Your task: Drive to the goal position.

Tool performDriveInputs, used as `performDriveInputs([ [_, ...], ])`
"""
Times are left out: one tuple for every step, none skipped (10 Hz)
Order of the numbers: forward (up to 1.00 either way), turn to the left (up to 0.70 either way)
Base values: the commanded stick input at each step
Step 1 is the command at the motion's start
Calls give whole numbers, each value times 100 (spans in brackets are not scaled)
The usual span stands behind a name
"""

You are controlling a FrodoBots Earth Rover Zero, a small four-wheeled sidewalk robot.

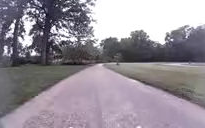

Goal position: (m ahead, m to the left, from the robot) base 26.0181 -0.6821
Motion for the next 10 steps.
performDriveInputs([
  [70,0],
  [70,0],
  [70,0],
  [70,0],
  [70,0],
  [70,0],
  [70,0],
  [70,0],
  [70,0],
  [70,0],
])
